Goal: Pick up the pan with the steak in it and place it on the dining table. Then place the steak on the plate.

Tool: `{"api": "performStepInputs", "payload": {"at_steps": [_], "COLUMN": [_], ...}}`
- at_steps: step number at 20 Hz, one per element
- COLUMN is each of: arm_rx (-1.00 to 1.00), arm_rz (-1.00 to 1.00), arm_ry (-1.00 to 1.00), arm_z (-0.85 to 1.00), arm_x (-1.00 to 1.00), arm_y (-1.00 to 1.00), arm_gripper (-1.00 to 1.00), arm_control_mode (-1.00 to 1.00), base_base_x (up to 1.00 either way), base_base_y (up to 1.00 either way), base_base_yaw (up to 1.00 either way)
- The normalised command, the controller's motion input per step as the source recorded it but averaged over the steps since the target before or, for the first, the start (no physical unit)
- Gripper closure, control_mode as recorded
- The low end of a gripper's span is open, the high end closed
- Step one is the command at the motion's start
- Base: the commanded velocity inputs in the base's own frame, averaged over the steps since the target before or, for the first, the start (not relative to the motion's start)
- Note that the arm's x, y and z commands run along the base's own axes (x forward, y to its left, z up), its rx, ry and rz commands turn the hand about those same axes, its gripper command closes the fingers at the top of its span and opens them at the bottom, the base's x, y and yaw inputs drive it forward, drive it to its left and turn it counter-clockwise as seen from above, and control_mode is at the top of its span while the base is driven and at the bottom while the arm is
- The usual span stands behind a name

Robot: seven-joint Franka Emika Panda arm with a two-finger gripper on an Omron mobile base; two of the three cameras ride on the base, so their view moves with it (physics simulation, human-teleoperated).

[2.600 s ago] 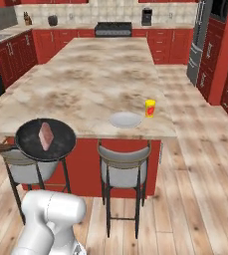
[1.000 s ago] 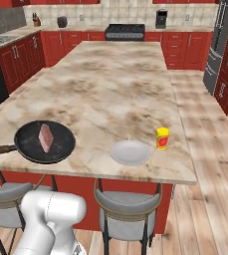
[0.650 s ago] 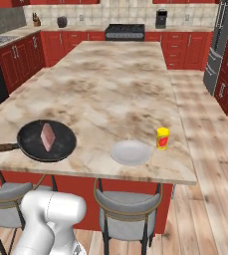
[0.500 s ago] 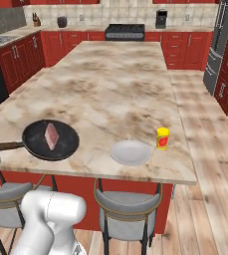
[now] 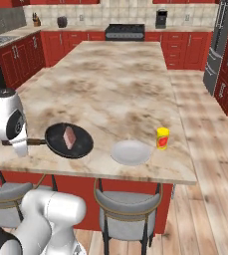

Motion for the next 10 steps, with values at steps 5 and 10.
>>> {"api": "performStepInputs", "payload": {"at_steps": [5, 10], "arm_rx": [0.0, -0.02], "arm_rz": [-0.04, -0.05], "arm_ry": [0.11, 0.09], "arm_z": [-0.34, -0.47], "arm_x": [1.0, 0.89], "arm_y": [-0.01, 0.27], "arm_gripper": [1.0, 1.0], "arm_control_mode": [-1.0, -1.0], "base_base_x": [0.0, 0.0], "base_base_y": [0.0, 0.0], "base_base_yaw": [0.0, 0.0]}}
